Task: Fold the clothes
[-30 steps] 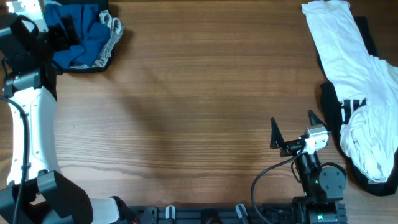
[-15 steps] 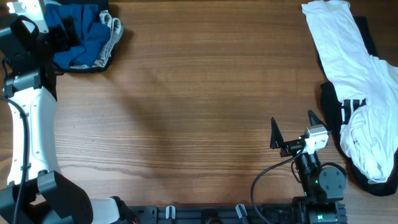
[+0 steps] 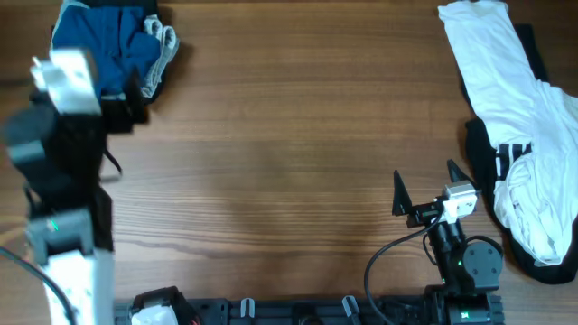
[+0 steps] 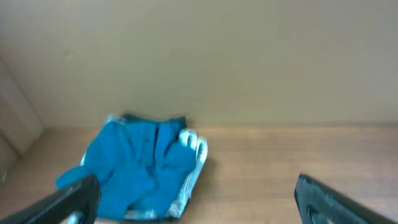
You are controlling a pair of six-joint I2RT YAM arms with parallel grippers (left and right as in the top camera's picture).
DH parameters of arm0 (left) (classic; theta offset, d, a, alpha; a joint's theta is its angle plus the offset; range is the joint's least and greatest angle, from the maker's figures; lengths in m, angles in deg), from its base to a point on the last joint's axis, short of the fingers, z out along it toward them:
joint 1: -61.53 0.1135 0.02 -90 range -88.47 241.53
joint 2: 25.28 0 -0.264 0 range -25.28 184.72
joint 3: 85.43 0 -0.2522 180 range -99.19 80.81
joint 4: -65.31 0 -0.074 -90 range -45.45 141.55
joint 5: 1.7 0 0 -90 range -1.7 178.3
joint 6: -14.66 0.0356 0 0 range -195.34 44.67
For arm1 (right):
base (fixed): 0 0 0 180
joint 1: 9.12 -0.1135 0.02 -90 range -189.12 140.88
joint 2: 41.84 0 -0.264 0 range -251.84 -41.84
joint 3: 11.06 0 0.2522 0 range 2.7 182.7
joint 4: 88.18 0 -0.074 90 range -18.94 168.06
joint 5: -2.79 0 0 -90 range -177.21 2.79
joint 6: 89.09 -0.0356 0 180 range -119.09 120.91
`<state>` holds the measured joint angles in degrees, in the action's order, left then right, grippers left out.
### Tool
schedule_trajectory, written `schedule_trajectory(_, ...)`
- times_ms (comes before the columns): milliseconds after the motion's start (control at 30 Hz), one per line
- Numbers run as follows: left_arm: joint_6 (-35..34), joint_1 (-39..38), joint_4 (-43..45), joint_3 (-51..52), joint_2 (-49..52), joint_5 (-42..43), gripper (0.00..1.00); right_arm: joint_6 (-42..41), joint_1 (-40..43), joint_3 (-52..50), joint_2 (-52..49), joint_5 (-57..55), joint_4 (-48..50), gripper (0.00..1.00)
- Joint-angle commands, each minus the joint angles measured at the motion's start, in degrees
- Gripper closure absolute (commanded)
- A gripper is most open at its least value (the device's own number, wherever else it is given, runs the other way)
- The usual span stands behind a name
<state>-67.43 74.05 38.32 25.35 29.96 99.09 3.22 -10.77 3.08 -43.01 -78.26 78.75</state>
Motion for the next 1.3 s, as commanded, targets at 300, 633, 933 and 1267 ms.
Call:
schedule_trajectory(300, 0.5, -3.5, 15.3, 45.0, -36.0, 2.8, 0.00, 0.5, 0.2, -0.1, 0.4, 0.1, 0.1, 0.00)
schedule_trajectory(633, 0.5, -4.8, 13.4, 55.1, -50.2, 2.0, 0.00, 0.6, 0.2, -0.1, 0.4, 0.1, 0.1, 0.00)
schedule_trajectory(933, 0.5, -5.7, 10.0, 55.1, -55.1, 2.0, 0.00, 0.6, 0.2, -0.1, 0.4, 0.1, 0.1, 0.00)
schedule_trajectory(1267, 0.5, -5.6, 10.0, 55.1, -55.1, 2.0, 0.00, 0.6, 0.2, -0.1, 0.4, 0.1, 0.1, 0.00)
